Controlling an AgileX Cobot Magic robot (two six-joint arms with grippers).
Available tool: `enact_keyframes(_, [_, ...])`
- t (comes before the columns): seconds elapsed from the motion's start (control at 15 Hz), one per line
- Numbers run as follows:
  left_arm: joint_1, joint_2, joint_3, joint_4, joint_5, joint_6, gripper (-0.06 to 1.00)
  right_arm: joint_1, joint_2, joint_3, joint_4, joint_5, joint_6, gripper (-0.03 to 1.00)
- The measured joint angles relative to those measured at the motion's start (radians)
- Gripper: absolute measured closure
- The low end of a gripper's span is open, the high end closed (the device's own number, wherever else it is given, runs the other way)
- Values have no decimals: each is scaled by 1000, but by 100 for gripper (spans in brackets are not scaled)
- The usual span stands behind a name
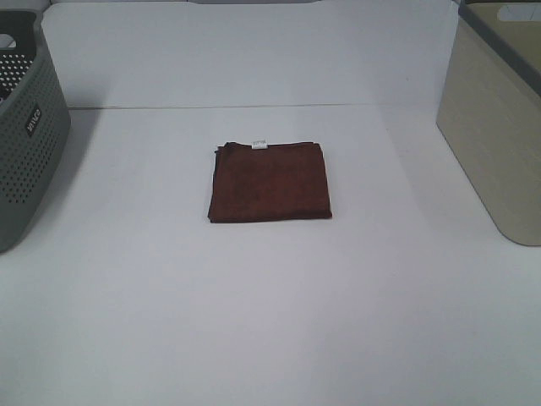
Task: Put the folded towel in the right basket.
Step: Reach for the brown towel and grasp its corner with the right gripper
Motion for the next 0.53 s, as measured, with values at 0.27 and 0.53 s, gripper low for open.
enact_keyframes(0.27, [0, 0, 0, 0, 0, 0, 94, 0, 0, 0, 0, 0, 0, -1])
enact_keyframes(0.53, [0, 0, 0, 0, 0, 0, 94, 0, 0, 0, 8, 0, 0, -1])
